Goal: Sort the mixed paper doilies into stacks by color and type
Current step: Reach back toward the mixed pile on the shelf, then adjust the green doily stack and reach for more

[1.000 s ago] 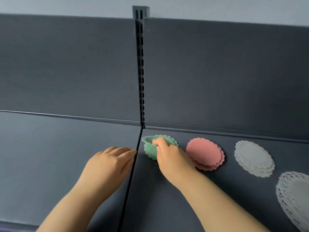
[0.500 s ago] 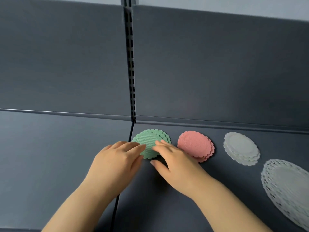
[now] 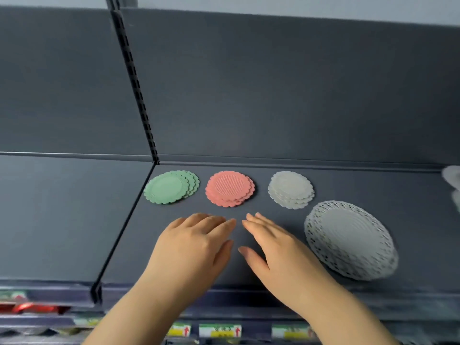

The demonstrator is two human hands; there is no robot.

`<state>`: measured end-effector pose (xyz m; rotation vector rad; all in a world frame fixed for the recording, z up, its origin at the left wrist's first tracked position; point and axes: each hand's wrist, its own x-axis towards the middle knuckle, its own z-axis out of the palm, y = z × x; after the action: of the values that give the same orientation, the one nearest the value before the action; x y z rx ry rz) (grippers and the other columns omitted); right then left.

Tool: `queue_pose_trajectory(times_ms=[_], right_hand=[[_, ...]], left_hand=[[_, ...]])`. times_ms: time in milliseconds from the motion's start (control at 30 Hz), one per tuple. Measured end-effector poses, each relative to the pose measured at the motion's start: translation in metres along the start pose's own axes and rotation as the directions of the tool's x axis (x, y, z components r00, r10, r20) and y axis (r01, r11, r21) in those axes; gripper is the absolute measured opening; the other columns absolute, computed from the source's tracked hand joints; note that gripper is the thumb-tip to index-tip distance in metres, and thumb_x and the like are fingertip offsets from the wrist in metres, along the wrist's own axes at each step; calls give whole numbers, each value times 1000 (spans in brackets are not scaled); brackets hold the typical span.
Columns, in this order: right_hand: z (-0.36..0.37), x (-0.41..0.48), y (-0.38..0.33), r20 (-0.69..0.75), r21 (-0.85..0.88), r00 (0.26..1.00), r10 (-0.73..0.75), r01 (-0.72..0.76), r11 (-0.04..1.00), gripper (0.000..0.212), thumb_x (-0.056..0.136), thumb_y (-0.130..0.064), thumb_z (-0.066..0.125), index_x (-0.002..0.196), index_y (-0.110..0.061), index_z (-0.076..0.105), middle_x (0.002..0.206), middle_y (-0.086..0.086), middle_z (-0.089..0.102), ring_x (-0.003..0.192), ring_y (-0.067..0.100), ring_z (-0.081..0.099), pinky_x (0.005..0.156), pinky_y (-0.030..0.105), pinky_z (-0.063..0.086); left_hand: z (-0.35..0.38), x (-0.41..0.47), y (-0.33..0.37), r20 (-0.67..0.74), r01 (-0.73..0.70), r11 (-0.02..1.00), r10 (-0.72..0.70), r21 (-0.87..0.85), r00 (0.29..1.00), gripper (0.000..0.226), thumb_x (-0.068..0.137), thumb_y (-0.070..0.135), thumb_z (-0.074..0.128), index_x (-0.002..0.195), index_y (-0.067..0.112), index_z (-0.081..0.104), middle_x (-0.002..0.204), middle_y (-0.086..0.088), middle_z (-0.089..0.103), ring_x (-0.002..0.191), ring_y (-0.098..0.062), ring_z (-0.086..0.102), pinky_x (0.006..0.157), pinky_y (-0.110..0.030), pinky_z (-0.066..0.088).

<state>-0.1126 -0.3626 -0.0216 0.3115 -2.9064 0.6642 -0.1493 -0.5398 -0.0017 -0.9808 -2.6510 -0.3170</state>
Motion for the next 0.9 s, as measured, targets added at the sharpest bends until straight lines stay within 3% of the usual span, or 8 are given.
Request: queue_pose_trajectory(times_ms=[167, 233, 367, 467, 633, 900], right_hand=[[-39, -90, 45, -40, -43, 999, -2, 1, 999, 52, 92, -45, 39, 141, -31, 26, 149, -18, 22, 135, -7, 10, 96, -1, -4], [-57, -132, 65, -54, -63, 998, 21, -24, 998, 52, 91, -45, 41, 140, -31, 29, 148, -18, 25, 135, -7, 14, 94, -4, -5], [-88, -209, 106, -123, -58, 983, 136, -144, 988, 52, 90, -46, 41, 138, -30, 33, 146, -19, 29, 134, -6, 18, 106, 11, 13], [-100, -256, 129, -127, -57, 964, 236, -244, 968, 53, 89, -49, 38, 139, -33, 30, 145, -21, 28, 134, -6, 18, 104, 10, 13], [-107, -290, 157, -73, -53, 953, 295, -299, 953, 53, 89, -50, 37, 140, -34, 27, 146, -22, 26, 133, -5, 19, 102, 10, 13], [-103, -264, 196, -75, -20, 948, 308, -310, 950, 51, 89, -45, 42, 136, -28, 38, 142, -16, 37, 130, 1, 32, 100, 13, 21]], left_hand=[[12, -15, 109, -15, -17, 999, 17, -37, 1000, 29, 81, 31, 59, 106, 20, 70, 99, 7, 71, 89, -18, 67, 70, -33, 55], [19, -19, 158, -15, -47, 997, 46, -60, 999, 30, 83, 32, 53, 105, 21, 70, 98, 7, 71, 88, -18, 67, 70, -32, 55], [31, -22, 237, 15, -126, 987, 128, -94, 992, 36, 83, 36, 45, 104, 22, 70, 98, 8, 71, 88, -17, 67, 72, -30, 54], [37, -20, 278, 52, -163, 981, 169, -101, 984, 37, 83, 37, 44, 106, 24, 70, 100, 8, 70, 92, -17, 67, 74, -30, 54], [49, -14, 316, 94, -152, 982, 163, -114, 982, 39, 82, 37, 42, 106, 22, 69, 102, 7, 70, 93, -18, 67, 76, -31, 52], [82, 30, 310, 148, -104, 990, 117, -96, 982, 40, 84, 36, 43, 111, 20, 68, 108, 4, 69, 99, -21, 65, 82, -34, 50]])
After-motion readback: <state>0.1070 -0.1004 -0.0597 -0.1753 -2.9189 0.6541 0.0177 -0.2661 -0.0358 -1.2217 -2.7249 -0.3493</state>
